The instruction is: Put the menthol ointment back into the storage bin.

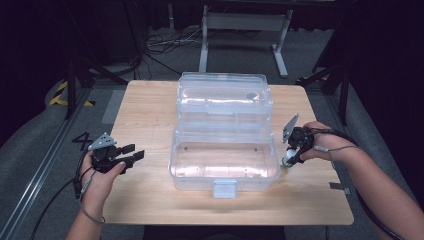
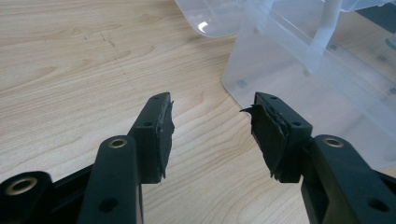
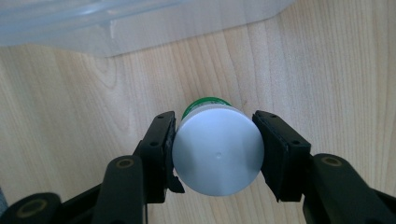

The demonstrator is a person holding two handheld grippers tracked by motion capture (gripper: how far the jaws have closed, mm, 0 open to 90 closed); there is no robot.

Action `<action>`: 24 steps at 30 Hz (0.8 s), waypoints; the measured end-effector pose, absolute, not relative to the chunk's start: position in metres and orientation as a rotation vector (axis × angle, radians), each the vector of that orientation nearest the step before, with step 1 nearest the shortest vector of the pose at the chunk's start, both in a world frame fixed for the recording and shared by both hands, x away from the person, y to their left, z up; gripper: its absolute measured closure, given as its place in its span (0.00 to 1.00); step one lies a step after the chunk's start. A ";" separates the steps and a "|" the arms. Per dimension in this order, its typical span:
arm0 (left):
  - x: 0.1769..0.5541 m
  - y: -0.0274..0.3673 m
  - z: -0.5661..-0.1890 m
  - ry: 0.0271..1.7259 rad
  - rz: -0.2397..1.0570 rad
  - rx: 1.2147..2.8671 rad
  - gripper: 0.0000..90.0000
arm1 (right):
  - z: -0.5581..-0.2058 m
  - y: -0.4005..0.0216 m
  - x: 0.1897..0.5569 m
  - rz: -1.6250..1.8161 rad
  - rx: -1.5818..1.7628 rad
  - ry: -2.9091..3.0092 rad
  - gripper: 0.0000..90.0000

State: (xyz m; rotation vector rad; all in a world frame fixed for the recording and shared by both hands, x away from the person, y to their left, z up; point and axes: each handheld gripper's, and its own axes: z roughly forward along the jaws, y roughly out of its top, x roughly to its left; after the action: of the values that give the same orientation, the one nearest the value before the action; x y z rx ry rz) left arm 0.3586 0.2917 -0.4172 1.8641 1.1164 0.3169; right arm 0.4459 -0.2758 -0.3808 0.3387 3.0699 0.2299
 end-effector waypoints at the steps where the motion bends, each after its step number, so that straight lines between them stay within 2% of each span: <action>1: 0.359 0.291 -0.417 1.116 0.315 1.865 0.54 | -0.378 -0.276 0.445 0.231 0.336 3.069 0.56; 24: 0.361 0.290 -0.417 1.111 0.314 1.867 0.54 | -0.304 -0.264 0.420 0.325 0.321 3.031 0.56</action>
State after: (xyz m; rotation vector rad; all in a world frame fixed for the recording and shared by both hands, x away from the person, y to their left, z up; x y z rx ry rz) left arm 0.3609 0.2902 -0.4168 1.8673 1.1106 0.3143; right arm 0.4198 -0.2641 -0.3044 0.3210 3.0314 0.3250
